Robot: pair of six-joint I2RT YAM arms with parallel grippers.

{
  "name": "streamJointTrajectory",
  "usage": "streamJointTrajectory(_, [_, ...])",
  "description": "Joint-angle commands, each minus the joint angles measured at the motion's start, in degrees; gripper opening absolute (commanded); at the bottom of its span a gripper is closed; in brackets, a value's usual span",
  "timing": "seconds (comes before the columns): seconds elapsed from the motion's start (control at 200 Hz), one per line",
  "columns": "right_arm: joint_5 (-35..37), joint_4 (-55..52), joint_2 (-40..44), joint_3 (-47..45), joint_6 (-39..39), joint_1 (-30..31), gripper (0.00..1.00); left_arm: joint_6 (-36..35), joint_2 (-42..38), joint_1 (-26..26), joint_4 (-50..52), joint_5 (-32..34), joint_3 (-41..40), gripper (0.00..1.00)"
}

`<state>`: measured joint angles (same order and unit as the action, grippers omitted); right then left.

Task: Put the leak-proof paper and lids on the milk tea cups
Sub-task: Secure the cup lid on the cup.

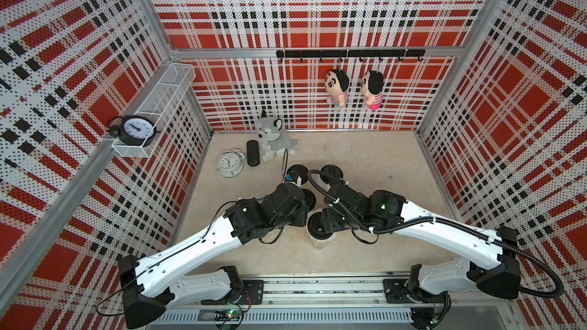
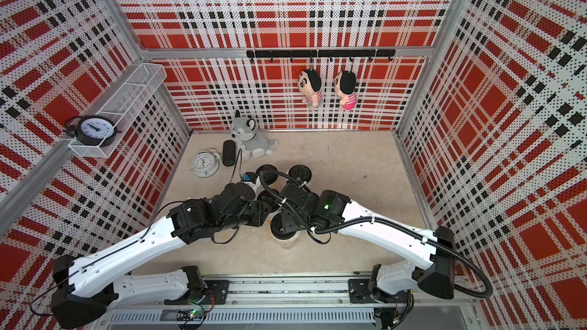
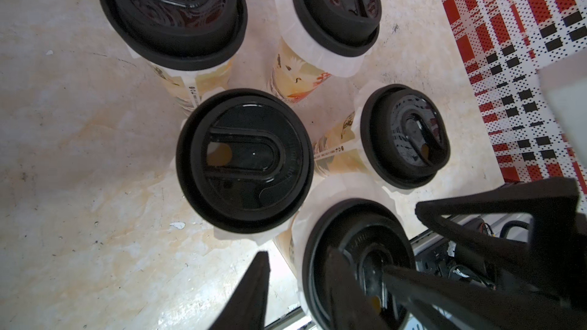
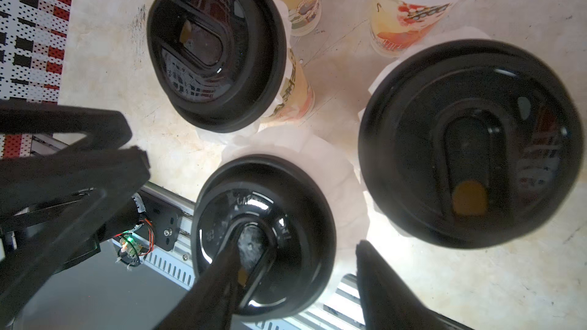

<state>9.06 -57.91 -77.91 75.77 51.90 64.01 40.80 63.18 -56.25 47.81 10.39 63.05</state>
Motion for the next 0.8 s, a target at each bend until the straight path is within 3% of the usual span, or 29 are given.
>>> streamJointTrajectory(0.0, [1.0,-1.4,-0.2,0.1,0.1,0.5,0.62,-0.6,-1.0,0.1,-1.4,-1.2,-0.4,0.35])
streamJointTrajectory(0.25, [-0.2,-0.9,-0.6,-1.8,0.4,0.4,0.62,-0.3,0.0,-3.1,-1.2,-1.2,0.2,0.35])
streamJointTrajectory(0.797, [-1.5,-1.4,-0.3,-7.5,2.2,0.5,0.62,1.6,-1.0,-4.5,-0.4,-0.6,-2.0,0.35])
